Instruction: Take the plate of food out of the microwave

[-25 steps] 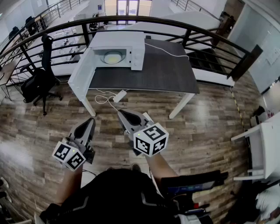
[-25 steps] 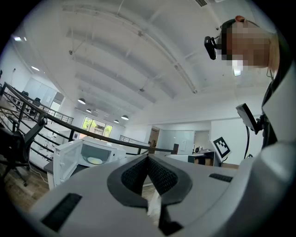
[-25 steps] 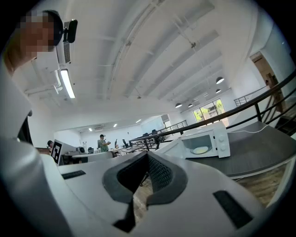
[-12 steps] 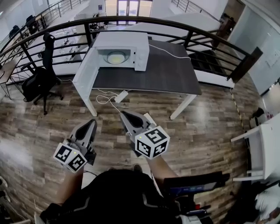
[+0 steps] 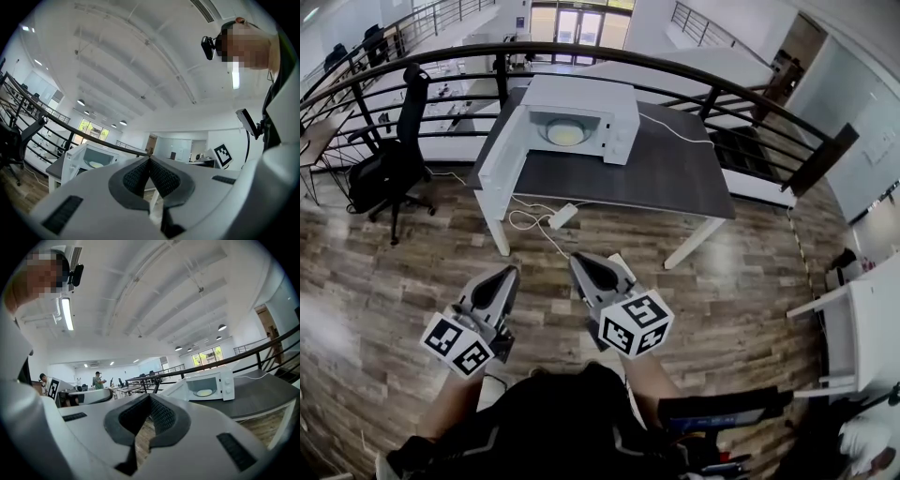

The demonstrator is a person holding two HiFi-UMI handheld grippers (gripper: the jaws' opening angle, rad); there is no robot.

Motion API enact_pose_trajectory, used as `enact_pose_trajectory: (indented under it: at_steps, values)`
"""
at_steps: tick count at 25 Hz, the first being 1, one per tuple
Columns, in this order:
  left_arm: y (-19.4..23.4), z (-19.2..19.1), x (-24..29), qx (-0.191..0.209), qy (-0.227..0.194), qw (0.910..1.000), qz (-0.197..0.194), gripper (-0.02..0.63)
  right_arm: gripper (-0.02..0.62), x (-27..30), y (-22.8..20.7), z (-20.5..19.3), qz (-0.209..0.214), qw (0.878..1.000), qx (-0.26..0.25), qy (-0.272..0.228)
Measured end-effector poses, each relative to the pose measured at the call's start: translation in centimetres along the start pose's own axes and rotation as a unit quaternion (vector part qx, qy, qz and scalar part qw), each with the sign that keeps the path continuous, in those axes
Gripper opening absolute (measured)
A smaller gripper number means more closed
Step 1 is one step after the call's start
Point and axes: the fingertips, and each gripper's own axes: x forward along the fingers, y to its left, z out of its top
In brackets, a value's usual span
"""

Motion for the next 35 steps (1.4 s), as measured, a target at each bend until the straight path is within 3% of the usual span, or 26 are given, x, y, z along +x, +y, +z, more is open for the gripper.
enact_pose_trajectory:
  at_steps: [8, 16, 35]
  values:
    - [2.0, -0.6, -0.7, -0.005, 0.009, 0.9997, -0.021, 0.005, -0.011, 0.8, 0.2, -0.3, -0.029, 1.0, 0.007, -0.004]
    - [3.8, 0.0, 1.2, -0.004, 0.004, 1.0, -0.003, 0.005, -0.011, 2.6, -2.3, 0.6, -0.03, 0.999, 0.019, -0.014]
    - [6.8, 1.0, 20.0, 0.028, 0.004, 0.9987, 0.043, 0.005, -0.011, 8.5, -18.9, 6.7, 0.053, 0.998, 0.022, -0.023]
